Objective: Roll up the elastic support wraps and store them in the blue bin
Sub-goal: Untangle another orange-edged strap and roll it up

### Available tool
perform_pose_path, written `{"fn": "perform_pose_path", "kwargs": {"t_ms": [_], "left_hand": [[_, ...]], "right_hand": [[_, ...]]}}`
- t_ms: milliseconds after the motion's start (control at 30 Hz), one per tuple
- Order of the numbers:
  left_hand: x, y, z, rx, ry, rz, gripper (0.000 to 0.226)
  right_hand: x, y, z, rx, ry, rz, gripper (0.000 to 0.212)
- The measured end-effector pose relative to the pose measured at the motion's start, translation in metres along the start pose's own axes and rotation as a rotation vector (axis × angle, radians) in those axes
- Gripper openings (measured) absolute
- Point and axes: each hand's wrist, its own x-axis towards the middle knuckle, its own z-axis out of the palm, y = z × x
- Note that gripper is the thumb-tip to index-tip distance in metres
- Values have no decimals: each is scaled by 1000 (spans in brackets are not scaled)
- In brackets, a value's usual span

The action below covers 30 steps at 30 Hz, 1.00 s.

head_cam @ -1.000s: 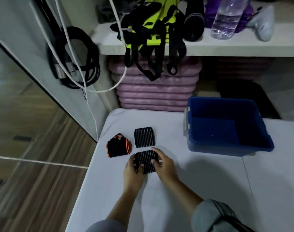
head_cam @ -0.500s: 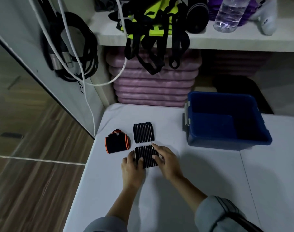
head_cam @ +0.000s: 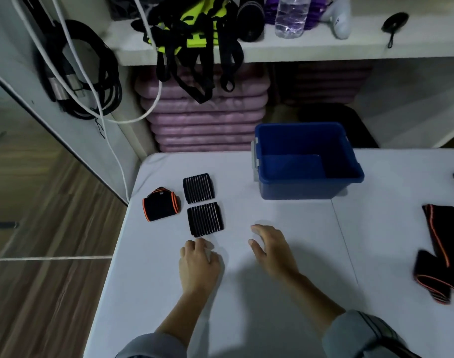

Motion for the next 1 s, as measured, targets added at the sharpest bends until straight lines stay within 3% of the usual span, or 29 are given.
{"fn": "perform_pose_path", "kwargs": {"t_ms": [133,233,300,433,600,767,1000], "left_hand": [[-19,25,23,32,-163,312,32],[-34,54,42,10,-238,418,33],[-46,76,58,-10,-260,445,33],[-75,124,97,-7,-338,479,42],[-110,196,150,-96,-433,504,31],[-137,269,192,-196,-436,561,22],[-155,340,234,-221,-351,526,22]], "right_hand": [[-42,29,-29,-99,46,24,50],[-68,54,-54,-122,69,114,59],[-84,74,-73,-124,101,156,59],[-114,118,-117,-119,198,236,35],[-148,177,-182,-133,308,276,30],[-176,224,-245,-132,401,344,44],[-182,277,-299,-106,523,395,40]]}}
